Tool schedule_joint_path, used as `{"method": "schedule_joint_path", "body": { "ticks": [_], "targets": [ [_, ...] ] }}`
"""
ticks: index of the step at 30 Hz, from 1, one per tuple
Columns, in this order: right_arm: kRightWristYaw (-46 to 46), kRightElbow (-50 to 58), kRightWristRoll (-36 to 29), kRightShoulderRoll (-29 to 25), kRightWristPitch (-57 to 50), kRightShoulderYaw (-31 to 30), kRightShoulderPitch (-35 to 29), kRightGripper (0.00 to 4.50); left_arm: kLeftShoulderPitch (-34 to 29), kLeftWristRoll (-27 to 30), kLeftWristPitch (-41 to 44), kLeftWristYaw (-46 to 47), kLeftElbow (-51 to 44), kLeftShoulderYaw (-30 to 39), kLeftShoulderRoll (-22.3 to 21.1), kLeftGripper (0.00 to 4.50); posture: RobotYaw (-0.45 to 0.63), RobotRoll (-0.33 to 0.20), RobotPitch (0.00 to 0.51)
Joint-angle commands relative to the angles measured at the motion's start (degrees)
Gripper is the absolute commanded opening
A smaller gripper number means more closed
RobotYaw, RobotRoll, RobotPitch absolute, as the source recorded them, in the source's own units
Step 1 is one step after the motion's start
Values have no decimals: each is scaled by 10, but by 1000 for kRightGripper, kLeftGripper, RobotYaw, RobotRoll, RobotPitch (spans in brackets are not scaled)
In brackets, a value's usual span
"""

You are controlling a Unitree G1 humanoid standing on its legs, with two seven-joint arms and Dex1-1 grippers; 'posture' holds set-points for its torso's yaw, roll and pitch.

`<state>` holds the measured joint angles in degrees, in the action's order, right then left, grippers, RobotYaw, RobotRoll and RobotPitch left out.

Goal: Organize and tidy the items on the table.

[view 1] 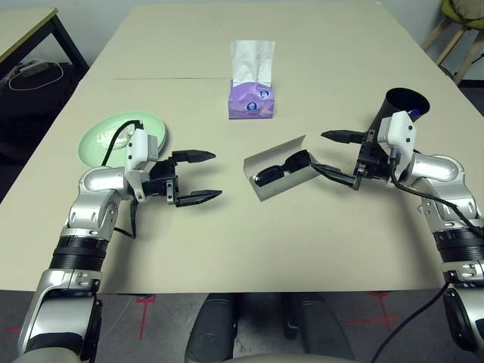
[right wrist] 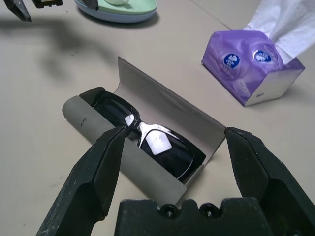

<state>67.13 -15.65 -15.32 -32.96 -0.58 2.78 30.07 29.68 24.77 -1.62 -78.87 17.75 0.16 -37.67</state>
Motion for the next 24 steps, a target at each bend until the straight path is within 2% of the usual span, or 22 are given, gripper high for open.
{"method": "schedule_joint_path", "body": {
  "ticks": [1,7,16,19,24],
  "targets": [
    [8,31,-27,-14,-59,-3,-25,4463,7,-11,-3,1,22,4,1,4500,65,0,166],
    [-6,88,-58,-11,-110,2,-64,4463,12,-8,7,5,25,-1,13,4500,58,0,166],
    [-12,119,-59,-22,-96,5,-85,4463,24,-28,-12,-2,52,-15,27,4500,56,0,160],
    [-22,142,-68,-17,-104,4,-91,4500,38,-40,-31,9,87,-8,35,3887,49,0,160],
    [-38,169,-78,-15,-115,4,-100,4500,79,-65,-72,25,168,-7,52,2017,42,0,165]
  ]
}}
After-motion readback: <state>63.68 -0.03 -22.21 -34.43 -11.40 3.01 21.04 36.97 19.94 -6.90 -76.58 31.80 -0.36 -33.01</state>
